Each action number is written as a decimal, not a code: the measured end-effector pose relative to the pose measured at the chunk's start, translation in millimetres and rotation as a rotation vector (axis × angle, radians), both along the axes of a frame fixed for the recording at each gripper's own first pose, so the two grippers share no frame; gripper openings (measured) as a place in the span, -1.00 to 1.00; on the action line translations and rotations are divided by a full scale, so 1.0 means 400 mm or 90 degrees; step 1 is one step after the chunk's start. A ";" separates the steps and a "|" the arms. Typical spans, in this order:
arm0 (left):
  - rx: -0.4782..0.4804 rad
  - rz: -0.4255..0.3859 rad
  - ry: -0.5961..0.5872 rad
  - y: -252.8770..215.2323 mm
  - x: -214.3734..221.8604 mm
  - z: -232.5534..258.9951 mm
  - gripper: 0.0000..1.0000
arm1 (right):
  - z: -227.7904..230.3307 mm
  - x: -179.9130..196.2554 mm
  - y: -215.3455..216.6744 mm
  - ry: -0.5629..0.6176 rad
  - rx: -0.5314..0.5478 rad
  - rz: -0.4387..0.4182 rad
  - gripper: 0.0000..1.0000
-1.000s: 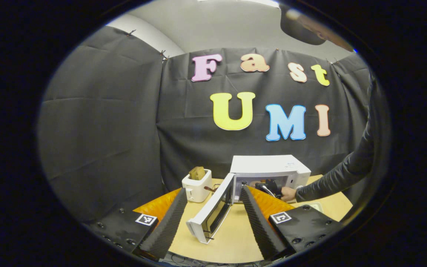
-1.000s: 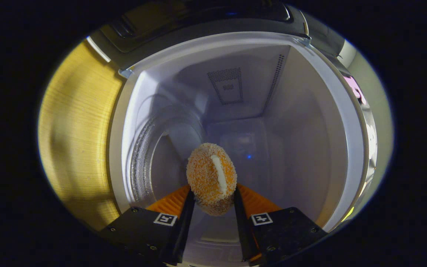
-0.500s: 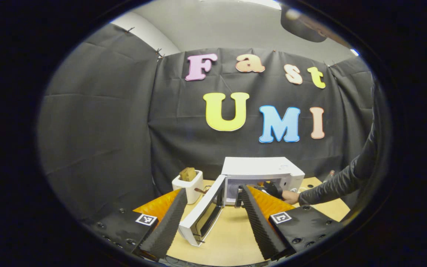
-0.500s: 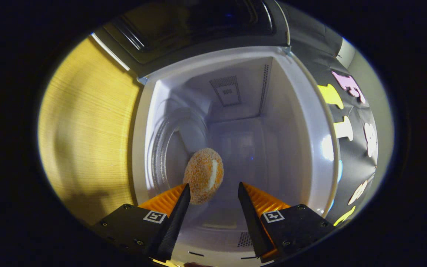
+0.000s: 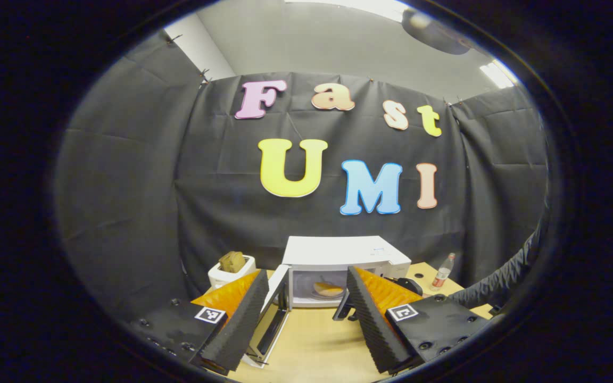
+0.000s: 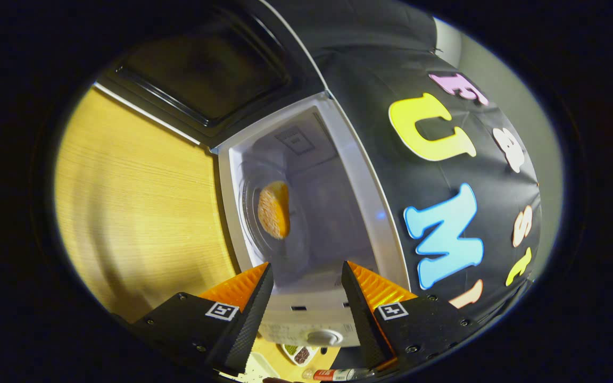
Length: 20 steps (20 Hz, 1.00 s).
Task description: Open the microwave oven with the left hand, put the food in, and close the microwave oven.
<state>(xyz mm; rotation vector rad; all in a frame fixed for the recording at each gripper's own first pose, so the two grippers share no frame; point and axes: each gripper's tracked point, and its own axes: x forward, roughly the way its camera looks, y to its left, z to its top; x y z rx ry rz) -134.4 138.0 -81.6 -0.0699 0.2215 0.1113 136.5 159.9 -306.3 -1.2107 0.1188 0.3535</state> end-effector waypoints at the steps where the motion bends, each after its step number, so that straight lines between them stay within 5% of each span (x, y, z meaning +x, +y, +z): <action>1: -0.004 -0.014 -0.005 -0.008 0.014 -0.003 0.90 | 0.020 -0.025 -0.030 -0.001 0.016 -0.016 0.60; 12: -0.063 -0.093 -0.011 -0.036 0.063 -0.072 0.92 | 0.358 -0.308 -0.314 -0.097 0.376 -0.226 0.58; 20: -0.067 -0.095 -0.017 -0.020 0.073 -0.090 0.89 | 0.516 -0.414 -0.316 -0.074 0.689 -0.260 0.58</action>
